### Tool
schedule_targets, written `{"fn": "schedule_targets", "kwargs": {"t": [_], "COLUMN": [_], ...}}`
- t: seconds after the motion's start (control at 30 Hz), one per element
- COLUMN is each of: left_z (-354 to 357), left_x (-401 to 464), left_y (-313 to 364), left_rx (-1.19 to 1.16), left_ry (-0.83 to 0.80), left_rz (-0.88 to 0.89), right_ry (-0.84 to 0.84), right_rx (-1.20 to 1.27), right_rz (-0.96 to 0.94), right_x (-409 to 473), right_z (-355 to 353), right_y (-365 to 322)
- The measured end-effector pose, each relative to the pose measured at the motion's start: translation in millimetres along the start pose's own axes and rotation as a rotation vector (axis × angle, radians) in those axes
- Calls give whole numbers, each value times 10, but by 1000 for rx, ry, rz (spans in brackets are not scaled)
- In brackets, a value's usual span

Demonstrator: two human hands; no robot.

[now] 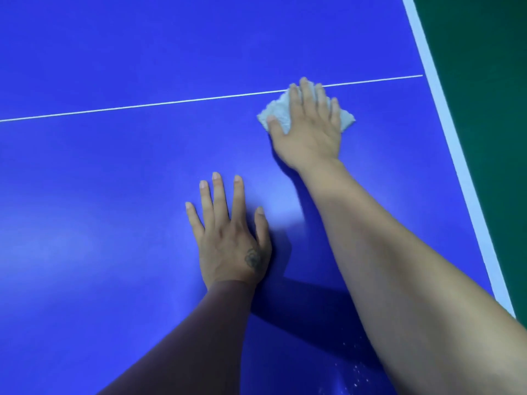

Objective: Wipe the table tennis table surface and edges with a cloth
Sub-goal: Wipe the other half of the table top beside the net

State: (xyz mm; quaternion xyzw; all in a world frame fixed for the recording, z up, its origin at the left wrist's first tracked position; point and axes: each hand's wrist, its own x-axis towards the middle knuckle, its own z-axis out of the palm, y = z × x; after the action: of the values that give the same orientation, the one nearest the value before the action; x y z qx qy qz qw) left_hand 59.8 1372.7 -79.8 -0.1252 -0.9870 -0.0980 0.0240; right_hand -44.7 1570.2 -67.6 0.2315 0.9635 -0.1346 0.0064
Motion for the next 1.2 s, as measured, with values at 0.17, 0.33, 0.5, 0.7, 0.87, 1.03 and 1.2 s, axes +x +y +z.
{"fn": "schedule_targets", "kwargs": {"t": [0.17,0.33,0.5,0.7,0.87,1.03,1.2], "left_z": [-5,-14,-14,22,19,-13,-74], "left_x": [22,2,-7,-12,-9,-26,-62], "left_y": [17,12,29,25,21,33,18], "left_rx": [3,-4,2,22,12,8,-94], "left_ry": [13,34,60,85,56,33,50], "left_rz": [-1,-10,-12,-13,-30,-28,7], "right_ry": [69,25,29,46,86,29,-36], "right_rx": [17,-30,-63,-46,-43,-1,-78], "right_rz": [-168,-74,153,163,-43,-139,0], "right_x": [-874,-1850,-1648,-994,-1442,-2407,-2766], "right_z": [138,-20,-175,-46,108,77,-143], "right_y": [8,561,1071,700,328,506,1118]}}
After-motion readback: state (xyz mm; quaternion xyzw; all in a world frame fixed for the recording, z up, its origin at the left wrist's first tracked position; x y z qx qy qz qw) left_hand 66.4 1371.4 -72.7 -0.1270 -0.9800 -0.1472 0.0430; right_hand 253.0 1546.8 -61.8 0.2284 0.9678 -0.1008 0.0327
